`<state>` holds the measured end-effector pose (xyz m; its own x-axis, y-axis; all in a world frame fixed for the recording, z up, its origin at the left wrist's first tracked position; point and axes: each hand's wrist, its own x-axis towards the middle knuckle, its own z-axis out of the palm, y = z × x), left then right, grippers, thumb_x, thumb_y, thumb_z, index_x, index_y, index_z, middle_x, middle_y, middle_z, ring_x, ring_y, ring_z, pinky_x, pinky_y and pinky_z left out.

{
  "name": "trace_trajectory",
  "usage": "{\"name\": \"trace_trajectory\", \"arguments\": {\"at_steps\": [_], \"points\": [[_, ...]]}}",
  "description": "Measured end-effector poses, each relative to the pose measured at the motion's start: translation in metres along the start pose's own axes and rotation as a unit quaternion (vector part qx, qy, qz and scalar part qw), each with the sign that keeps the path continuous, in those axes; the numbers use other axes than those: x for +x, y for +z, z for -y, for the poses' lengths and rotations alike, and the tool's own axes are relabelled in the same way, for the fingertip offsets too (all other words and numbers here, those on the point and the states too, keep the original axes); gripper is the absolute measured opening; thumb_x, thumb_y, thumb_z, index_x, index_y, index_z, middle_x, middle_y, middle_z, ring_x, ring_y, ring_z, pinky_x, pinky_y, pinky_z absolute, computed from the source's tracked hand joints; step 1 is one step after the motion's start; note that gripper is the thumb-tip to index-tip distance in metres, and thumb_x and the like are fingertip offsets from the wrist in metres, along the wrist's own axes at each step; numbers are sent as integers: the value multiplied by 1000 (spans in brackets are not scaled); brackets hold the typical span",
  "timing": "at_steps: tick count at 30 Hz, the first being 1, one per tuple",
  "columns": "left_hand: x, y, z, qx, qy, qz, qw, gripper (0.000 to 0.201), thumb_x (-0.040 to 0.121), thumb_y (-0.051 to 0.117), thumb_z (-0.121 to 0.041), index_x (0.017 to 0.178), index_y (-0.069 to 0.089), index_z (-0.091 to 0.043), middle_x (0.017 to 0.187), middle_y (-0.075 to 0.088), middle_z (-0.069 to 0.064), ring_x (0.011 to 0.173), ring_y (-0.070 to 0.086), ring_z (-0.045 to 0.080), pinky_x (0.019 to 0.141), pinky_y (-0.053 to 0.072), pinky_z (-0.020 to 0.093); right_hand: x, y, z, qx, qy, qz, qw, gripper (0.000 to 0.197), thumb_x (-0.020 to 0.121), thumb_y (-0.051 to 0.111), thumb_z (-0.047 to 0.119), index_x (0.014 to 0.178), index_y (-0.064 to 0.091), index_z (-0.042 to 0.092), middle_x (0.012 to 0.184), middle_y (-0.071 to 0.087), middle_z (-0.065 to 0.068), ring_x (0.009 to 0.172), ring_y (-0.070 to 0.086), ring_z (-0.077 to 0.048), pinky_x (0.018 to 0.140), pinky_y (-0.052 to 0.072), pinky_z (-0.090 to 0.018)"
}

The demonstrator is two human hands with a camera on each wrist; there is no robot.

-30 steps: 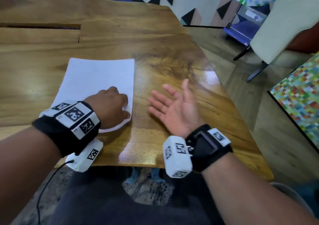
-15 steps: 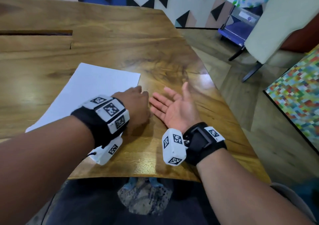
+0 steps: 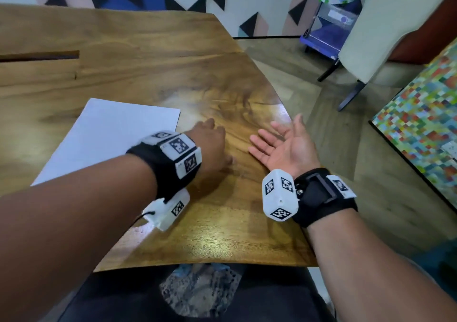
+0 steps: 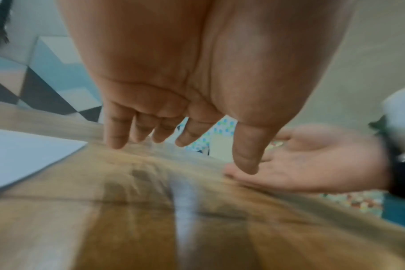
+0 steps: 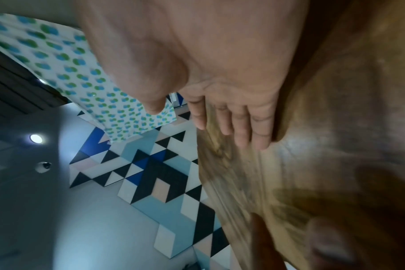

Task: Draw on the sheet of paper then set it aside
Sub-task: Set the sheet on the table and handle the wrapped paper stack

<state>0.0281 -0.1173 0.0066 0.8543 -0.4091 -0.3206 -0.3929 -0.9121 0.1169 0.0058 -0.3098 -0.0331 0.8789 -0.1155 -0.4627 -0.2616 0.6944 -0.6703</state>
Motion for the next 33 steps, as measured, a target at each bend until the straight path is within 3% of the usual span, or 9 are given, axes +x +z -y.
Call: {"name": "trace_trajectory", "arguments": {"at_steps": [5,8,10,13,17,20,22,27,33], "points": [[19,18,-19,17,-47,44,998,108,85,53,-78,160,17,-9,168,5,20,154,10,39,120,24,53,1,-3,59,-143,-65,-5,988,40,96,53,42,120,60,12,130,58,-12,120,57,-33,96,49,-48],[13,24,-49,10,22,97,995,110,84,49,-82,160,17,-9,169,-6,18,156,3,39,122,21,55,12,6,83,-335,-116,-8,935,16,98,52,20,107,66,18,120,64,-3,114,60,-26,88,49,-40],[9,23,-61,-14,121,99,988,84,88,50,-77,140,49,-11,161,24,17,146,31,38,113,38,49,24,8,91,-528,-125,13,840,22,96,50,9,99,67,21,118,63,-3,107,59,-23,91,50,-43],[10,17,-63,-63,220,55,972,51,94,53,-66,102,60,-16,114,52,4,102,59,28,85,50,40,31,9,94,-796,-95,81,593,26,93,46,6,109,66,6,119,64,-16,107,60,-32,94,48,-45],[31,4,-43,-51,74,20,996,75,94,57,-60,149,38,-12,160,26,13,145,34,34,111,37,43,14,4,79,-901,-70,144,403,39,96,43,9,134,51,8,143,43,-13,132,42,-30,107,35,-36],[38,11,-34,0,33,38,999,96,87,54,-74,155,28,-11,168,9,12,154,15,33,119,29,50,-8,-8,68,-918,-54,163,358,56,98,43,16,151,28,7,164,10,-11,148,20,-27,120,22,-39],[34,20,-40,22,89,69,993,101,84,53,-78,156,28,-11,169,6,12,155,12,33,121,28,51,-24,-13,73,-917,-39,197,345,50,99,44,20,147,38,12,164,16,-9,146,27,-26,119,26,-39],[26,17,-60,-33,222,52,973,55,88,47,-73,98,59,-21,140,51,7,117,57,30,95,50,44,-15,-7,99,-865,-138,153,457,35,100,42,21,130,62,24,135,59,5,120,55,-12,105,41,-32],[49,19,-58,6,48,19,999,92,89,54,-71,156,27,-14,168,9,12,153,17,36,120,28,51,-4,-22,74,-922,-90,154,344,42,98,45,30,135,49,11,149,38,-14,132,44,-32,108,39,-45]]}}
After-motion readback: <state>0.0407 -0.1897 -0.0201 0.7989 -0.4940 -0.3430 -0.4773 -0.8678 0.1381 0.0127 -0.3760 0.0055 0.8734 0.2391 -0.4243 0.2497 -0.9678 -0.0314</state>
